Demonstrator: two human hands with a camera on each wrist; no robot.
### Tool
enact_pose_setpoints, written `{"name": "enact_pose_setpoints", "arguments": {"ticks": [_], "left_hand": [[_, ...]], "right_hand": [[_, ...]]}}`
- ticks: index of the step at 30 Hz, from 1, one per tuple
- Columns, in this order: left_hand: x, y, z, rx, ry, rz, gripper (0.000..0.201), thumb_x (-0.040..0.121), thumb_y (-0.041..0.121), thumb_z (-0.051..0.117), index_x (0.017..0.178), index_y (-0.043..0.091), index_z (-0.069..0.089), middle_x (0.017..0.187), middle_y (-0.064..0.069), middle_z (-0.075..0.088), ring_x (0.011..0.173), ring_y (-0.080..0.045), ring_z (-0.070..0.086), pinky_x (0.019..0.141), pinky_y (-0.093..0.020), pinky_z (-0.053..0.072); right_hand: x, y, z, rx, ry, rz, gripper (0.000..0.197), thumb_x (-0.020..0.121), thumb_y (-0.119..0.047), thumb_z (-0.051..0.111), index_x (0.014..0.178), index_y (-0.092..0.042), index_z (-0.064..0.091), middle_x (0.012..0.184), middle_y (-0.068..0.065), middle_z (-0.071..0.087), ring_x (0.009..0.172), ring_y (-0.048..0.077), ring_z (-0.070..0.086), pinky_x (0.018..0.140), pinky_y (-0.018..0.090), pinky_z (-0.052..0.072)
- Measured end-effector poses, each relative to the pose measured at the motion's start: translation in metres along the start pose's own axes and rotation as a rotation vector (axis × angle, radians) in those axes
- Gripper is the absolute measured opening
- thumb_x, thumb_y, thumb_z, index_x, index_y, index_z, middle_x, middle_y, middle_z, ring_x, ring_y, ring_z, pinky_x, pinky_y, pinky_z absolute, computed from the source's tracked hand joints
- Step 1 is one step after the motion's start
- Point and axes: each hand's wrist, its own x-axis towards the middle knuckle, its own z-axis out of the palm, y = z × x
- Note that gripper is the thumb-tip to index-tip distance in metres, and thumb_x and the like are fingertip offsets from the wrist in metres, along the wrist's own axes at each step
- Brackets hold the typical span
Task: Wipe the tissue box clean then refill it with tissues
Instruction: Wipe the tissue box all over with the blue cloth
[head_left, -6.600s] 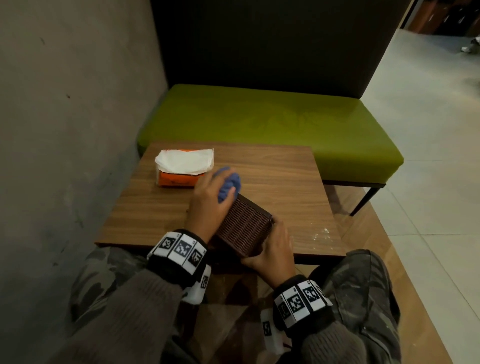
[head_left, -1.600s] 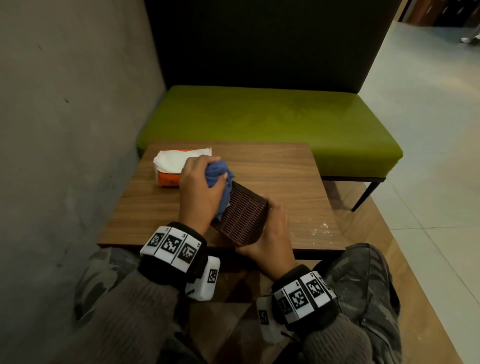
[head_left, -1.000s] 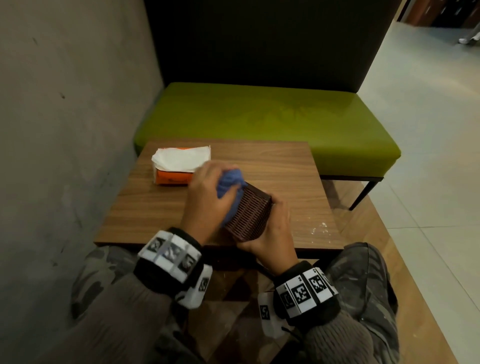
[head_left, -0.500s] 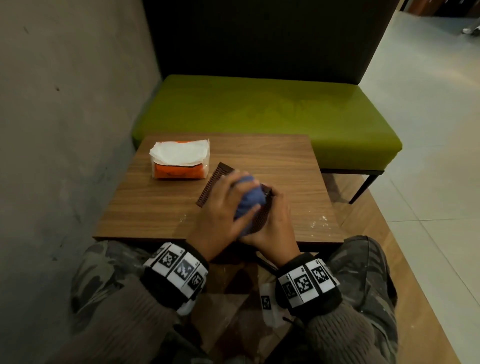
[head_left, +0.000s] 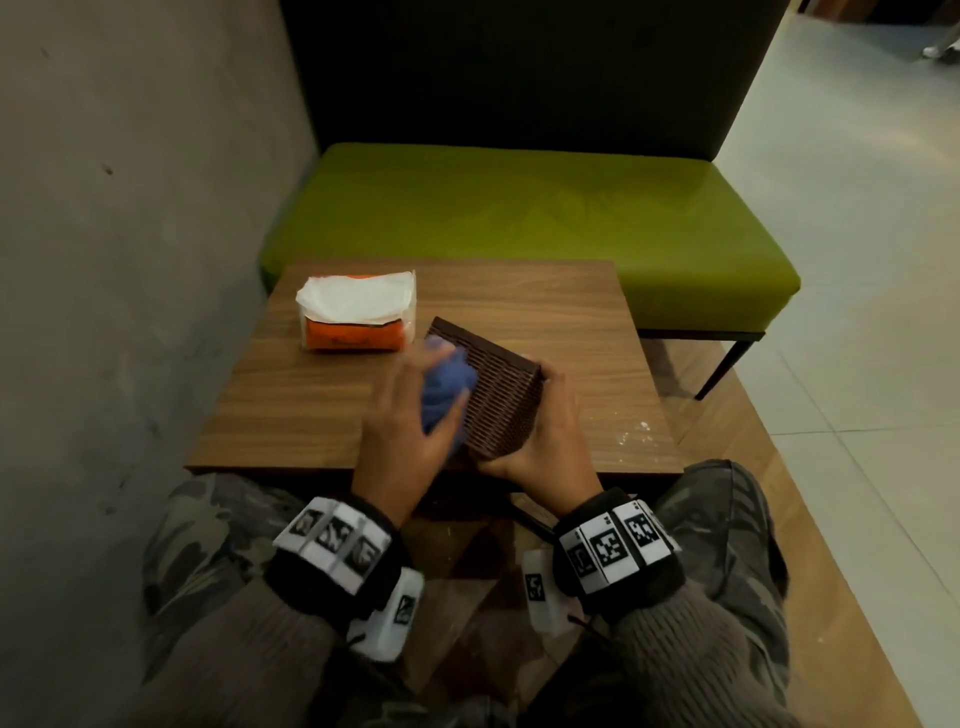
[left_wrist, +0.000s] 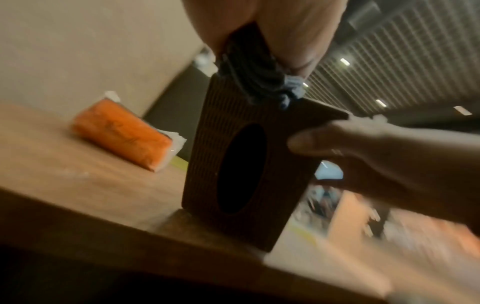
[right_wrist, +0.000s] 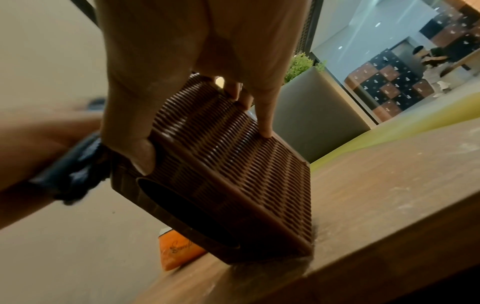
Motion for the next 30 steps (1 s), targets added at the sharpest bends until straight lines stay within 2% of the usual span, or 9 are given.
{"name": "enact_pose_setpoints", "arguments": {"ticks": [3, 6, 8, 12, 17, 19, 22, 27, 30], "left_hand": [[-0.014, -0.003, -0.007, 0.032, -0.206, 0.185, 0.052, 0.083, 0.021, 0.064, 0.130, 0.023, 0.042, 0.136, -0.004, 0.047, 0.127, -0.017, 0.047, 0.104, -0.034, 0.041], [-0.005, -0.012, -0.009, -0.024, 0.053, -0.066, 0.049, 0.085, 0.020, 0.066, 0.128, 0.020, 0.044, 0.128, 0.004, 0.050, 0.118, -0.006, 0.049, 0.098, -0.023, 0.044], [-0.007, -0.006, -0.006, -0.044, 0.128, -0.106, 0.047, 0.084, 0.017, 0.067, 0.126, 0.020, 0.046, 0.127, 0.003, 0.051, 0.118, -0.006, 0.050, 0.099, -0.021, 0.043], [-0.030, 0.004, 0.002, -0.031, -0.110, 0.062, 0.058, 0.080, 0.011, 0.070, 0.128, 0.028, 0.042, 0.135, 0.004, 0.046, 0.127, -0.012, 0.045, 0.105, -0.023, 0.038], [-0.008, -0.004, -0.005, -0.093, 0.218, -0.275, 0.046, 0.084, 0.029, 0.064, 0.125, 0.029, 0.043, 0.124, 0.007, 0.051, 0.116, -0.008, 0.052, 0.097, -0.031, 0.048], [-0.011, 0.011, 0.001, -0.025, 0.021, -0.115, 0.048, 0.085, 0.029, 0.061, 0.128, 0.034, 0.039, 0.127, 0.005, 0.049, 0.120, -0.009, 0.048, 0.102, -0.029, 0.043], [-0.016, 0.026, 0.018, 0.058, -0.259, 0.306, 0.050, 0.080, 0.015, 0.059, 0.128, 0.021, 0.043, 0.136, -0.008, 0.048, 0.132, -0.018, 0.038, 0.113, -0.027, 0.027], [0.031, 0.021, 0.024, 0.035, -0.239, 0.209, 0.046, 0.083, 0.017, 0.066, 0.126, 0.019, 0.049, 0.136, -0.006, 0.050, 0.131, -0.019, 0.041, 0.111, -0.028, 0.031], [0.053, 0.010, 0.017, 0.023, -0.089, 0.082, 0.040, 0.084, 0.019, 0.066, 0.121, 0.017, 0.051, 0.124, -0.004, 0.055, 0.117, -0.014, 0.050, 0.101, -0.031, 0.042]], "right_hand": [[-0.001, 0.002, -0.003, -0.003, -0.015, -0.012, 0.106, 0.046, -0.021, 0.092, 0.134, -0.008, 0.034, 0.123, -0.002, 0.038, 0.117, 0.013, 0.039, 0.098, 0.013, 0.029], [0.001, -0.001, -0.004, -0.010, -0.026, -0.017, 0.104, 0.045, -0.017, 0.091, 0.133, -0.008, 0.035, 0.121, -0.003, 0.037, 0.114, 0.006, 0.035, 0.094, 0.003, 0.026], [0.002, -0.004, -0.003, -0.004, -0.023, -0.015, 0.103, 0.045, -0.017, 0.091, 0.132, -0.008, 0.036, 0.120, -0.003, 0.037, 0.112, 0.004, 0.034, 0.095, 0.007, 0.028], [0.000, -0.006, -0.003, -0.001, -0.015, -0.010, 0.105, 0.047, -0.024, 0.091, 0.134, -0.009, 0.035, 0.124, -0.002, 0.039, 0.117, 0.012, 0.039, 0.101, 0.025, 0.035], [0.001, -0.005, -0.003, -0.010, -0.020, 0.015, 0.105, 0.046, -0.019, 0.090, 0.133, -0.012, 0.034, 0.123, -0.003, 0.038, 0.117, 0.009, 0.037, 0.097, 0.015, 0.031], [0.000, -0.006, 0.000, -0.016, -0.030, 0.053, 0.103, 0.050, -0.020, 0.090, 0.135, -0.010, 0.033, 0.125, -0.001, 0.040, 0.118, 0.011, 0.039, 0.099, 0.019, 0.034], [-0.002, -0.005, 0.005, 0.006, -0.039, 0.185, 0.085, 0.066, -0.012, 0.082, 0.137, -0.009, 0.035, 0.133, 0.009, 0.047, 0.124, 0.022, 0.047, 0.101, 0.031, 0.043], [0.000, -0.006, -0.005, 0.085, -0.016, 0.126, 0.099, 0.049, -0.039, 0.084, 0.131, -0.030, 0.029, 0.129, 0.004, 0.044, 0.118, 0.020, 0.050, 0.097, 0.040, 0.048], [0.001, -0.007, -0.006, 0.042, -0.003, 0.100, 0.104, 0.043, -0.044, 0.078, 0.131, -0.025, 0.028, 0.127, 0.005, 0.044, 0.118, 0.021, 0.047, 0.101, 0.042, 0.044]]}}
